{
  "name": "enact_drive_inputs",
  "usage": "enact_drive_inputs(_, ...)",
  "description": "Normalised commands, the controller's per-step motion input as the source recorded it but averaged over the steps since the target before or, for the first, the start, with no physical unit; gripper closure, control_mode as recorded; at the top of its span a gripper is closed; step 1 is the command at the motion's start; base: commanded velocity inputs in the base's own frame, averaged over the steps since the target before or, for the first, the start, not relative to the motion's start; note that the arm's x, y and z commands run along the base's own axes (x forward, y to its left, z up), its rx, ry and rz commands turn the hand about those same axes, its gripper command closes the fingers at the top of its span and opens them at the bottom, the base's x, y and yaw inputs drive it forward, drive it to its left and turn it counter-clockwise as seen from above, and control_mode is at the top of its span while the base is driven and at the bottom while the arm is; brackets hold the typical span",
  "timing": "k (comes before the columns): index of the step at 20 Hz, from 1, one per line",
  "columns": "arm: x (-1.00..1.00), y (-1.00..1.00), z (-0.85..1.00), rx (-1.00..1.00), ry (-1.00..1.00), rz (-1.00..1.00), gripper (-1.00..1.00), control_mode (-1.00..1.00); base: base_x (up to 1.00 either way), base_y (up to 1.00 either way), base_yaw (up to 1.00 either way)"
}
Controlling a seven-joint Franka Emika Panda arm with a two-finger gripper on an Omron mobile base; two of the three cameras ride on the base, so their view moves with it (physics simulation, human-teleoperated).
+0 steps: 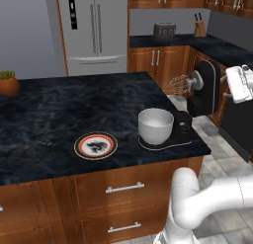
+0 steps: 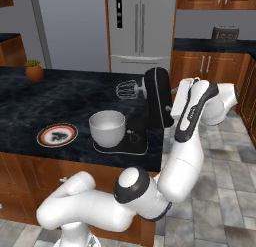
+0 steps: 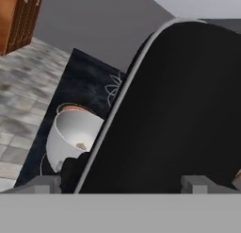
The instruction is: Add butter and sugar cubes to the stand mixer bowl and then turn on the stand mixer to begin making frosting.
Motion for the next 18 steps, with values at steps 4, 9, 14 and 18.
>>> enact_drive_inputs(4, -0.52, 1.00, 0.00, 0.00, 0.01, 0.00, -1.00, -1.00, 0.00, 0.00, 0.00)
enact_drive_inputs(9, -0.46, 1.00, 0.00, 0.00, 0.04, 0.00, -1.00, -1.00, 0.00, 0.00, 0.00)
enact_drive_inputs(14, -0.12, 1.00, 0.00, -0.02, 0.06, 0.00, -1.00, -1.00, 0.00, 0.00, 0.00)
enact_drive_inputs(18, 0.00, 0.99, 0.00, -0.08, 0.09, 0.00, -1.00, -1.00, 0.00, 0.00, 0.00)
